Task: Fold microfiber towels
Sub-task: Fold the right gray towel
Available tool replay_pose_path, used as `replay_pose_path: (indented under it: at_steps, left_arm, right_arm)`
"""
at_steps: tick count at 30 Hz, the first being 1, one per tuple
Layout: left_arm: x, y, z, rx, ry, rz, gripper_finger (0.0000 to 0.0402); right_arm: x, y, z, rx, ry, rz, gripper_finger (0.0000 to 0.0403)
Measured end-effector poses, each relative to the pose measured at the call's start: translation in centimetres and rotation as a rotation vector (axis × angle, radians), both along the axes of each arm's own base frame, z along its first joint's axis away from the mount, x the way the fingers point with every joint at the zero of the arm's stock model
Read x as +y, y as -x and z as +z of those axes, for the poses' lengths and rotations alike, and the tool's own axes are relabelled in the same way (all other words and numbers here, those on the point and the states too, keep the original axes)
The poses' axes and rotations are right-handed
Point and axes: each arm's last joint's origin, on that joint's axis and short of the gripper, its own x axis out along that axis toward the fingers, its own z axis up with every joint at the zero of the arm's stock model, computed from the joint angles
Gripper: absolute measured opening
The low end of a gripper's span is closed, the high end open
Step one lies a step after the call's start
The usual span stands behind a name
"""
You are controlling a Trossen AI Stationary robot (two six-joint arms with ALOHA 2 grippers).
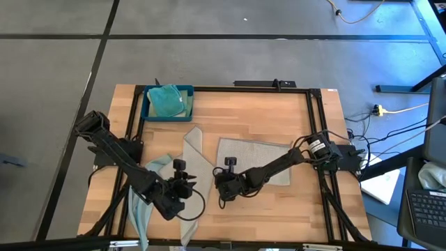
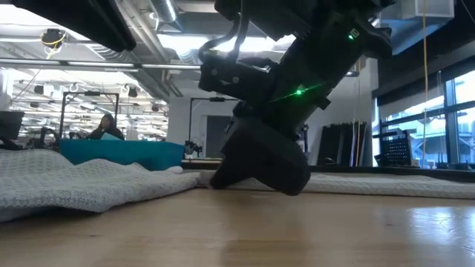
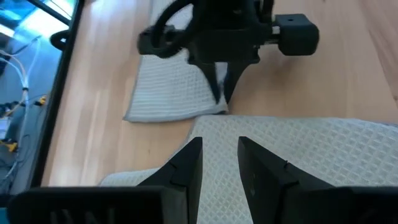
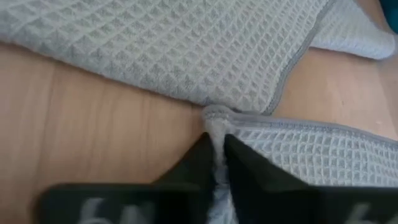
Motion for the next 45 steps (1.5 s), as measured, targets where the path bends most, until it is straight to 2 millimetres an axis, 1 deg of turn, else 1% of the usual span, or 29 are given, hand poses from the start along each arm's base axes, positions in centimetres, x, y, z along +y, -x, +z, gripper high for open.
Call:
replay_pose_path:
  at_steps: [1, 2, 7, 9, 13, 16, 20, 26, 29, 35, 37, 39, 43, 45]
  left_arm:
    - [0.0, 0.0, 0.0, -0.004, -0.004, 0.003, 0.0094]
    - [0.0, 0.0, 0.0, -0.005, -0.005, 0.004, 0.0094]
    - [0.1, 0.0, 0.0, -0.014, -0.017, 0.01, 0.0094]
    - [0.1, 0.0, 0.0, -0.017, -0.023, 0.01, 0.0094]
    - [0.1, -0.1, 0.0, -0.011, -0.035, 0.002, 0.0094]
    - [0.1, -0.1, 0.0, -0.01, -0.043, -0.001, 0.0094]
    - [0.1, -0.1, 0.0, -0.004, -0.06, -0.014, 0.0094]
    - [0.1, -0.2, 0.1, -0.011, -0.079, -0.026, 0.0094]
    - [0.1, -0.4, 0.2, -0.013, -0.091, -0.043, 0.0094]
    - [0.4, -1.2, 0.4, -0.022, -0.108, -0.07, 0.0094]
    - [0.4, -1.6, 0.4, -0.013, -0.081, -0.103, 0.0094]
    - [0.3, -2.2, 0.6, -0.004, -0.02, -0.173, 0.0094]
    - [-0.6, -4.2, 0.7, -0.048, 0.115, -0.373, 0.0094]
    - [-1.0, -5.0, 0.4, -0.05, 0.156, -0.482, 0.0094]
  right_arm:
    - [0.0, 0.0, 0.0, 0.001, -0.003, 0.003, 0.0019]
    - [0.0, 0.0, 0.0, -0.002, -0.004, 0.002, 0.0012]
    - [0.5, 0.2, 0.6, -0.012, 0.002, 0.005, 0.0008]
    - [1.1, 0.3, 1.7, -0.034, 0.011, 0.005, 0.0006]
    - [2.9, 1.0, 4.3, -0.058, -0.026, 0.028, 0.0007]
    - [4.5, 1.8, 5.1, -0.016, -0.123, 0.065, 0.0005]
    - [6.8, 3.3, 5.1, 0.018, -0.239, 0.062, 0.0007]
    - [9.7, 5.5, 5.1, 0.026, -0.297, 0.033, 0.0006]
    - [10.6, 6.3, 5.8, -0.012, -0.313, 0.009, 0.0007]
    - [11.7, 7.6, 7.2, -0.093, -0.316, -0.039, 0.0007]
    - [12.0, 8.0, 7.6, -0.102, -0.333, -0.047, 0.0008]
    - [12.2, 8.3, 7.6, -0.106, -0.354, -0.072, 0.0009]
    - [12.1, 8.6, 7.7, -0.132, -0.344, -0.121, 0.001]
    - [12.0, 8.6, 7.7, -0.141, -0.331, -0.132, 0.001]
